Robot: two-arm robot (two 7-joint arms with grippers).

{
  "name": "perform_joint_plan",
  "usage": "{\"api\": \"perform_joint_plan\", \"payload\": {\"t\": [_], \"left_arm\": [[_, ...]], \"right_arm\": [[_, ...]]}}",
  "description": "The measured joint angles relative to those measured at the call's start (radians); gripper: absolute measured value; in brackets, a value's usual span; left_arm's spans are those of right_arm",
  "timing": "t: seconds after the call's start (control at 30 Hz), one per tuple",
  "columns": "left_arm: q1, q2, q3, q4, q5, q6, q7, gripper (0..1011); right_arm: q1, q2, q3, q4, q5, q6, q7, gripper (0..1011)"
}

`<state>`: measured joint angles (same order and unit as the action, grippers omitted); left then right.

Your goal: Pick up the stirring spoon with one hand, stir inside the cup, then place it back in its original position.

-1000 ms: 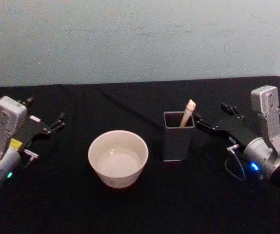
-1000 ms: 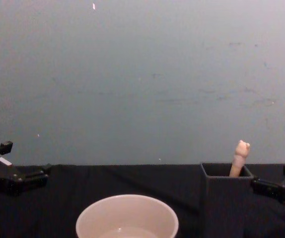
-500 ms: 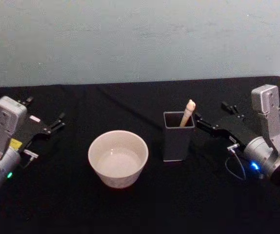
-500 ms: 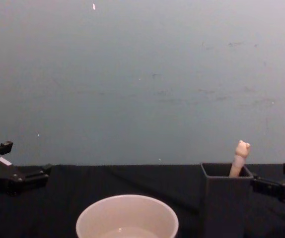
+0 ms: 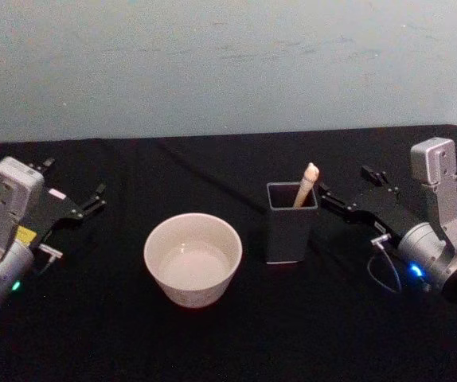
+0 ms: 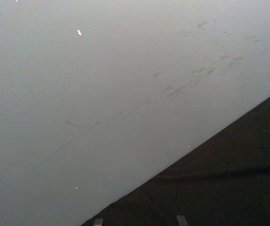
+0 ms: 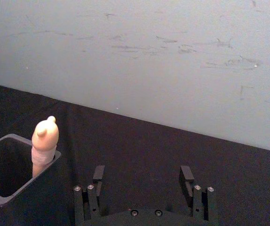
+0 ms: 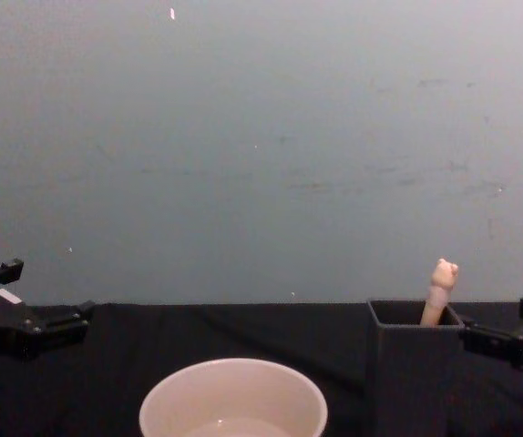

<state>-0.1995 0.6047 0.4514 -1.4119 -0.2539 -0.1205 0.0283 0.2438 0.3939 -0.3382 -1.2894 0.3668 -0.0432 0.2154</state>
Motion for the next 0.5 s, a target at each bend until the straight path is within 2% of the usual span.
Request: {"api": "perform_joint_plan", "payload": {"t": [0.5], "left_arm": [[0.000, 0.000, 0.000, 0.000, 0.000, 0.000, 0.000, 1001]], "right_arm": [[0.000, 0.000, 0.000, 0.000, 0.001, 0.000, 0.000, 1000]]}}
